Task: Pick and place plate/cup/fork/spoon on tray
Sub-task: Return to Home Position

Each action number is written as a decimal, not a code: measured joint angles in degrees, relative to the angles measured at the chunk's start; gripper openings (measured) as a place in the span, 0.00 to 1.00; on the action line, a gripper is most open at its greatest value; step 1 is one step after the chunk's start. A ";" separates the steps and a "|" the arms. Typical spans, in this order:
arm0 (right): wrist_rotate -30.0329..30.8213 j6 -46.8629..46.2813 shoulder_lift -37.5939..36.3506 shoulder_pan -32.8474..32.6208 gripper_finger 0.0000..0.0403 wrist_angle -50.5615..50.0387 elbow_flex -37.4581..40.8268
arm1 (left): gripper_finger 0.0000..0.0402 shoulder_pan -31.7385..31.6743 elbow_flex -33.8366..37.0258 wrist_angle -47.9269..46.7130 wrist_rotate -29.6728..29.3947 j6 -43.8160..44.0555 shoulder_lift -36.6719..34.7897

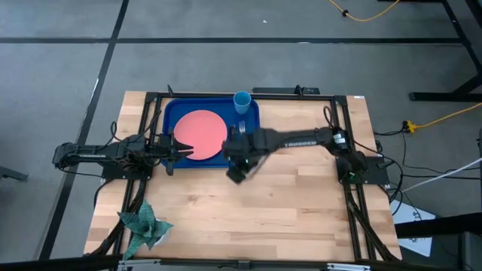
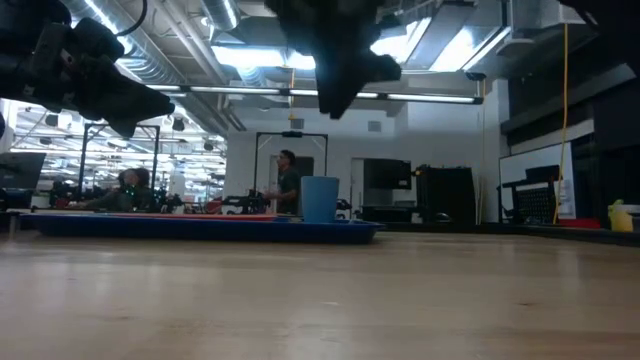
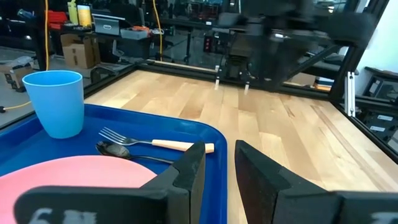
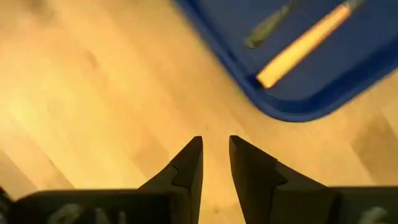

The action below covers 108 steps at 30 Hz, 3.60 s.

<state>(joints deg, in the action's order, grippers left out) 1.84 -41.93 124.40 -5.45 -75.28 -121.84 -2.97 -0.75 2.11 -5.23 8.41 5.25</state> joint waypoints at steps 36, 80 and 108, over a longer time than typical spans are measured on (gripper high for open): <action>-1.57 38.28 -30.14 -4.52 0.21 53.09 55.89 | 0.20 0.01 0.00 0.04 -0.01 0.01 -0.01; -6.44 32.06 -124.38 -5.34 0.21 77.16 121.42 | 0.20 0.01 0.00 0.02 0.00 0.01 -0.01; -6.42 30.29 -124.03 -5.35 0.21 77.10 121.42 | 0.20 0.01 0.26 -0.26 -0.01 0.01 -0.12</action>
<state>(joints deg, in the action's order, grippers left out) -4.58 -11.64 0.36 -10.81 1.82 -0.43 -2.96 -0.50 1.85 -5.25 8.43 5.12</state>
